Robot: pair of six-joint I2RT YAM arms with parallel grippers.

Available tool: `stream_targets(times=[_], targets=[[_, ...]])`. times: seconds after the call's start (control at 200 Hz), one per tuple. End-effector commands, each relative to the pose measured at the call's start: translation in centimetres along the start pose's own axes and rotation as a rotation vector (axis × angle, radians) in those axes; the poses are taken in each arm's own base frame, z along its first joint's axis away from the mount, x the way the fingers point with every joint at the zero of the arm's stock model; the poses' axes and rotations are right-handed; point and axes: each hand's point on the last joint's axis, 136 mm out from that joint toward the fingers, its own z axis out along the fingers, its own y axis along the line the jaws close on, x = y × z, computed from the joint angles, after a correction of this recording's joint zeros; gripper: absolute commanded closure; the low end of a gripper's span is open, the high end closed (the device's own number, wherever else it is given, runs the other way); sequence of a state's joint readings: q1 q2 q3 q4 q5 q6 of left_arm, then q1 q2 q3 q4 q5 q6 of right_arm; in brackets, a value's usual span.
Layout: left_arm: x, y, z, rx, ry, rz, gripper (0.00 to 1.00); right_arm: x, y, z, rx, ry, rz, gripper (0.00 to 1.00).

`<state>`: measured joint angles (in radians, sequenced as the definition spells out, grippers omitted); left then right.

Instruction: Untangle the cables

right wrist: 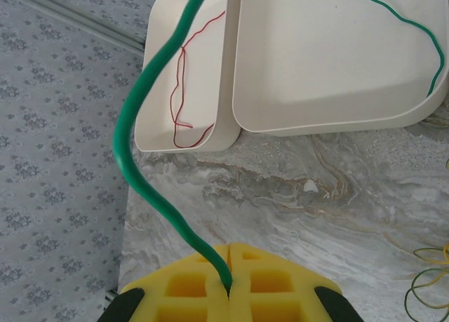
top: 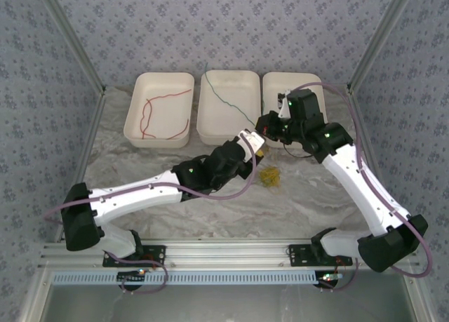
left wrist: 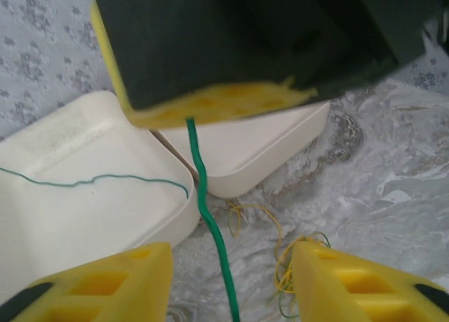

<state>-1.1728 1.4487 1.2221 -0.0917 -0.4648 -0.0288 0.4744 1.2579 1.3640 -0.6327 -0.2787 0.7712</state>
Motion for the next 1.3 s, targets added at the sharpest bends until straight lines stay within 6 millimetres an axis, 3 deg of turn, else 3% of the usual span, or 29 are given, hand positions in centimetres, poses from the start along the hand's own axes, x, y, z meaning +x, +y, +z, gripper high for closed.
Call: stream_targets(times=[0.0,0.135,0.285,0.46,0.55,0.585,0.665,0.799,0.864,0.999,1.149,1.294], targets=[[-1.7,1.0,0.0,-0.032,-0.032,-0.014,0.6,0.5,0.8,-1.0,-0.034,0.003,0.022,1.0],[-0.9,1.2,0.3,-0.029,-0.011,-0.03,0.65,0.8,1.1,-1.1,-0.059,0.01,0.034,1.0],[-1.0,1.2,0.3,-0.012,-0.006,-0.051,1.0,0.9,1.3,-1.2,-0.073,0.012,0.042,1.0],[-1.3,2.0,0.0,0.036,-0.027,-0.146,1.0,0.5,1.7,-1.8,-0.08,-0.002,0.018,1.0],[-1.5,3.3,-0.1,0.077,-0.039,-0.242,1.0,-0.2,1.2,-2.9,-0.048,-0.051,-0.004,0.58],[-1.6,3.9,0.0,0.099,-0.037,-0.288,1.0,-0.8,1.1,-3.8,-0.042,-0.096,-0.014,0.46],[-1.4,5.6,0.9,0.143,-0.026,-0.401,1.0,-1.8,1.1,-6.1,-0.036,-0.203,-0.064,0.3],[0.1,10.4,3.8,0.124,-0.001,-0.622,1.0,-2.9,0.2,-8.1,-0.007,-0.333,-0.122,0.24],[1.1,12.8,5.8,0.116,-0.007,-0.727,1.0,-2.7,-0.3,-8.1,-0.003,-0.353,-0.137,0.24],[0.6,17.0,9.7,0.151,-0.075,-0.913,1.0,-1.6,-1.5,-7.2,-0.007,-0.348,-0.149,0.24],[-0.1,19.6,15.0,0.213,-0.11,-1.046,1.0,-0.6,-2.3,-6.7,0.006,-0.318,-0.154,0.26],[0.8,21.4,19.6,0.219,-0.108,-1.112,1.0,0.6,-3.0,-6.4,0.002,-0.296,-0.154,0.26]])
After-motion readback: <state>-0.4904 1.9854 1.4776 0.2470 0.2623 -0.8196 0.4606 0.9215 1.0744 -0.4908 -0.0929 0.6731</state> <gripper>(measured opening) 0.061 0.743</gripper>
